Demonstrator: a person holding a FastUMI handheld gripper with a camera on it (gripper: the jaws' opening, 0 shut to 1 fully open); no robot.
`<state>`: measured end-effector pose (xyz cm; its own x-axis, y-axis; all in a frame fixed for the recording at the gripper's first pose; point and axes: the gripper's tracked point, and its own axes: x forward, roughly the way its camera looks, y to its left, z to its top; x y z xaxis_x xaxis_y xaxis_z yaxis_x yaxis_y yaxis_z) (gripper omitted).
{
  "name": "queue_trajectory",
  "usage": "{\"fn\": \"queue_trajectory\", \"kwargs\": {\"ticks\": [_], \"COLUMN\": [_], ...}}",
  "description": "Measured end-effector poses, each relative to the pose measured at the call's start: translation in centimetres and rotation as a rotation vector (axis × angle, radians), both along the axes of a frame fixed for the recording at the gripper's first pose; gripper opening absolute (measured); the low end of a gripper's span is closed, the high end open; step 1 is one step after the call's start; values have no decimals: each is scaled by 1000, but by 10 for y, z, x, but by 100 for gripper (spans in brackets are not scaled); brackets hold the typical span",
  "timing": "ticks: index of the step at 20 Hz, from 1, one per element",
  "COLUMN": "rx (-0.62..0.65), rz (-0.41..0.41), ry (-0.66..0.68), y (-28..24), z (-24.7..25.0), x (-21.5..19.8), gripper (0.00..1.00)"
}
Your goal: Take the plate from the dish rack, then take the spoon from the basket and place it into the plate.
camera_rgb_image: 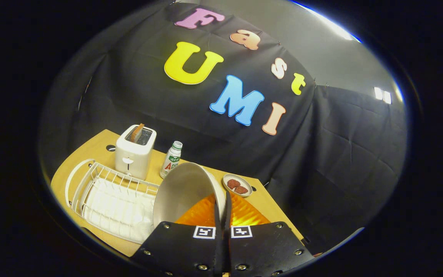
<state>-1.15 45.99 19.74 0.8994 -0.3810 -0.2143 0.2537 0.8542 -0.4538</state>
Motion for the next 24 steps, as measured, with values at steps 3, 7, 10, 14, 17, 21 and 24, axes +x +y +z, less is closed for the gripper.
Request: {"fn": "queue_trajectory", "kwargs": {"ticks": [3,7,10,14,17,21,24], "rx": [38,141,203,293,371,508,628], "rz": [19,45,56,85,85,64,24], "ry": [17,48,91,149,188,225,231], "y": [5,5,0,-1,-4,-11,-17], "z": [-9,-35,-63,-102,-132,-174,-196], "x": [-40,-81,-104,-124,-133,-136,-134], "gripper": [0,1,1,1,1,1,1]}}
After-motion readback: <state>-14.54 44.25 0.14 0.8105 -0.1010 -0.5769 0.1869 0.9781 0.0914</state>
